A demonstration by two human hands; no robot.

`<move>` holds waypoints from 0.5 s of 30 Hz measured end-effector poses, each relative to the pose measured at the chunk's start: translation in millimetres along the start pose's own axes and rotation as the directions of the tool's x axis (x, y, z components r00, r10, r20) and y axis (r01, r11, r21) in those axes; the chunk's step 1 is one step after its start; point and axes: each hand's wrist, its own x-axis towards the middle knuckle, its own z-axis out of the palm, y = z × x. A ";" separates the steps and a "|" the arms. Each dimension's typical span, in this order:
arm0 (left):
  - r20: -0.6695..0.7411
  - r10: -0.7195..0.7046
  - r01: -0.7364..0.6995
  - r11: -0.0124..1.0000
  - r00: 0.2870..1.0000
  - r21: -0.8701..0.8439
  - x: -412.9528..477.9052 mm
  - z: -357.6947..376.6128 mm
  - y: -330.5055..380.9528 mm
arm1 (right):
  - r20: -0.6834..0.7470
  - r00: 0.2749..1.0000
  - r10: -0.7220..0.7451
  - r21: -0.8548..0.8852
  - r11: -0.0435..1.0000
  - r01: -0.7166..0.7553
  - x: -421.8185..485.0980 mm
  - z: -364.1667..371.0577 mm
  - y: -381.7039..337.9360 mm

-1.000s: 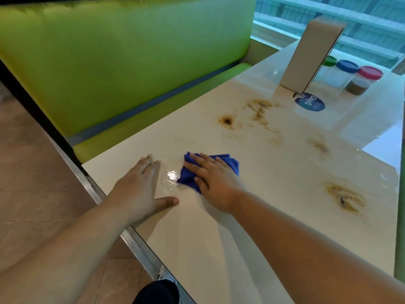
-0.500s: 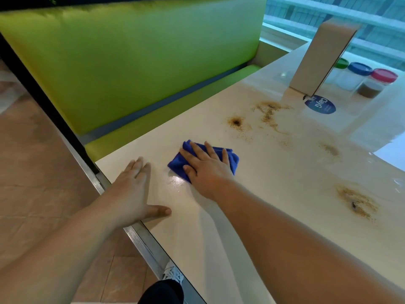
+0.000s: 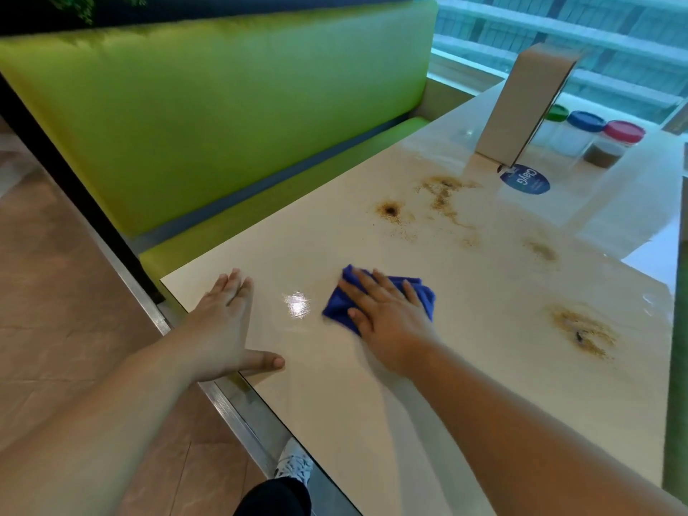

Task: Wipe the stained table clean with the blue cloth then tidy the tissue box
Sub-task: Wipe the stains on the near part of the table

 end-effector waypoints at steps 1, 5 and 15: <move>0.002 -0.009 0.009 1.000 1.000 0.006 -0.6 -0.8 1.4 | -0.006 0.998 0.060 -0.011 0.998 -0.060 6.7 -1.5 3.2; 0.005 -0.029 0.029 1.000 1.000 0.006 -1.0 -2.0 3.9 | -0.017 0.997 0.076 -0.019 0.997 -0.076 15.7 4.8 -24.9; -0.252 0.077 -0.125 0.976 0.965 -0.179 -17.9 15.1 37.6 | -0.069 0.994 0.083 0.023 0.996 -0.082 -84.9 9.2 45.4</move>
